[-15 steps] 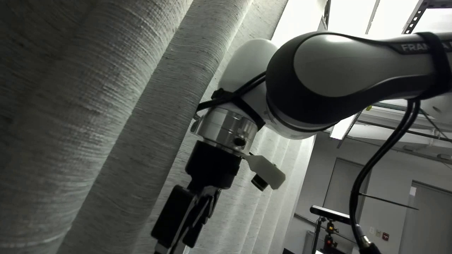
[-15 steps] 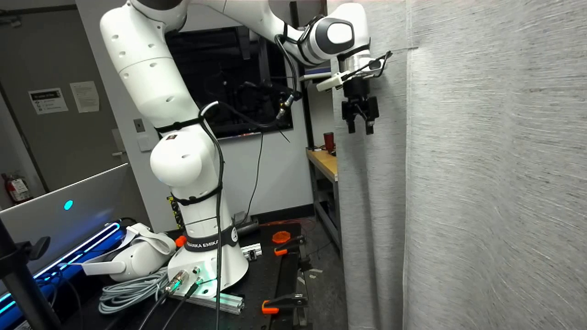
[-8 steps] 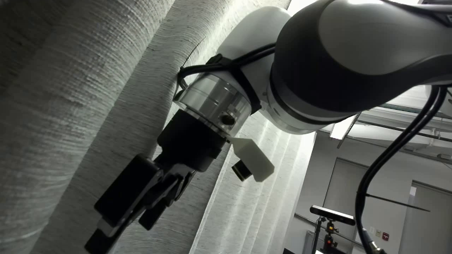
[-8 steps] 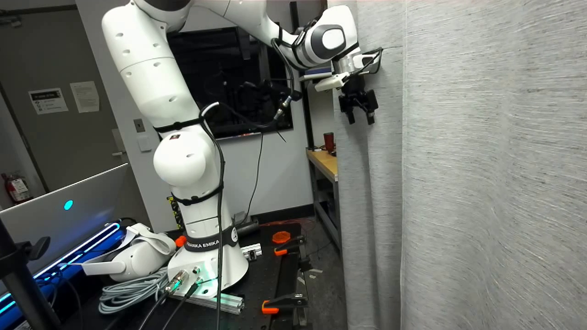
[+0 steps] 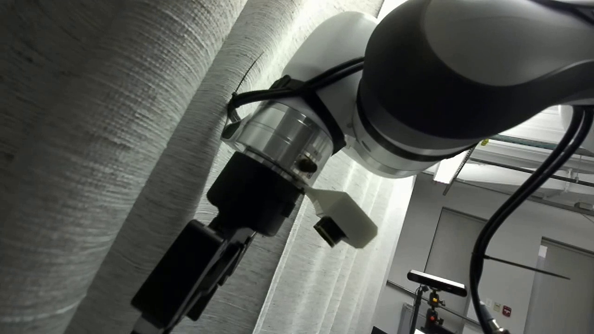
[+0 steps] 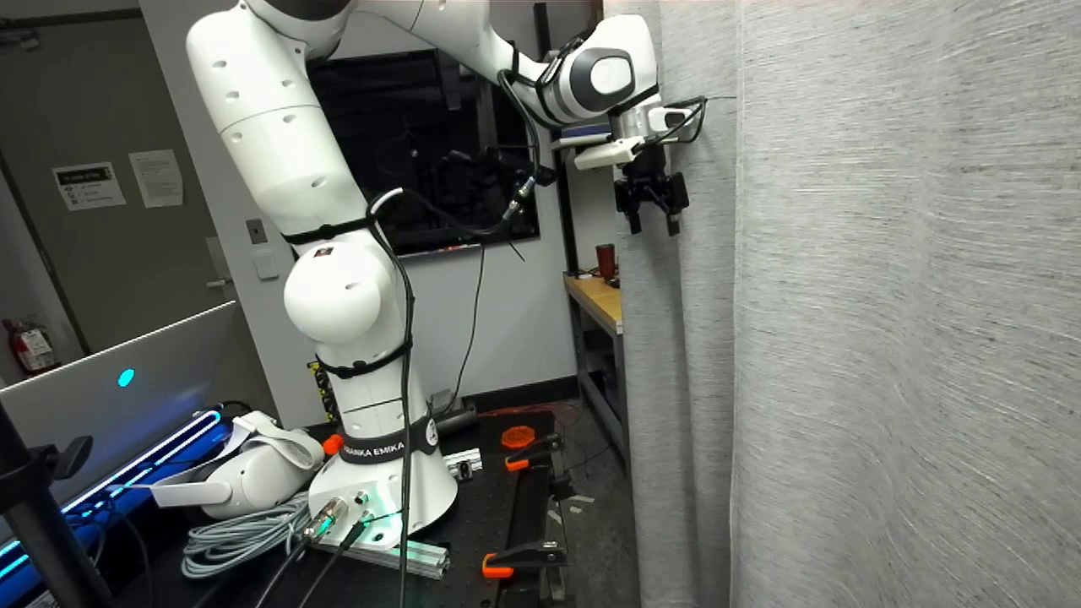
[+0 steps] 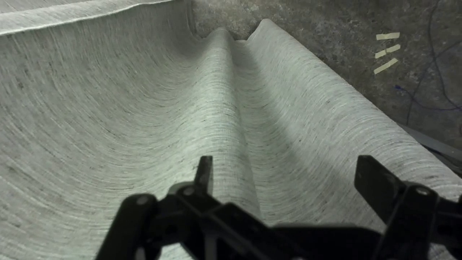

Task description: Move the curtains to the right

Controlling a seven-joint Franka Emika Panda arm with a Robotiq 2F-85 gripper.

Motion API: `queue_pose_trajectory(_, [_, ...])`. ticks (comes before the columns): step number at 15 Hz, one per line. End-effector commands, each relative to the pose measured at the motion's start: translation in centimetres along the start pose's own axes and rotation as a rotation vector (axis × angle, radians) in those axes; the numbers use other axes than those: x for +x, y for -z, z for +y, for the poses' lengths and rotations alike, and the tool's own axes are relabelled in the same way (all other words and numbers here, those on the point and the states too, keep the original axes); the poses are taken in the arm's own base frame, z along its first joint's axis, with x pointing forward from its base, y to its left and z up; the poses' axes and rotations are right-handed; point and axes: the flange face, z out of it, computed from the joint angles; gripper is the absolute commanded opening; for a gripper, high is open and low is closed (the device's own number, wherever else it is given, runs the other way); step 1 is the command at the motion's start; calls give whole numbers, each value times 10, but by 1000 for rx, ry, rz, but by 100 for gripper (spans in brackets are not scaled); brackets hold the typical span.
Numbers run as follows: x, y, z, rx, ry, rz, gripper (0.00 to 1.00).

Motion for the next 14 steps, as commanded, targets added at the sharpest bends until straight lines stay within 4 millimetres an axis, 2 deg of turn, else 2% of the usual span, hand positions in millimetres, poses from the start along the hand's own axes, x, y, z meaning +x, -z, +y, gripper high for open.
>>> queue_pose_trajectory(1, [0, 0, 0, 0, 1, -1, 100])
queue_pose_trajectory(6, [4, -3, -17, 34, 63, -15, 100])
queue_pose_trajectory(14, [5, -8, -29, 100, 136, -12, 100])
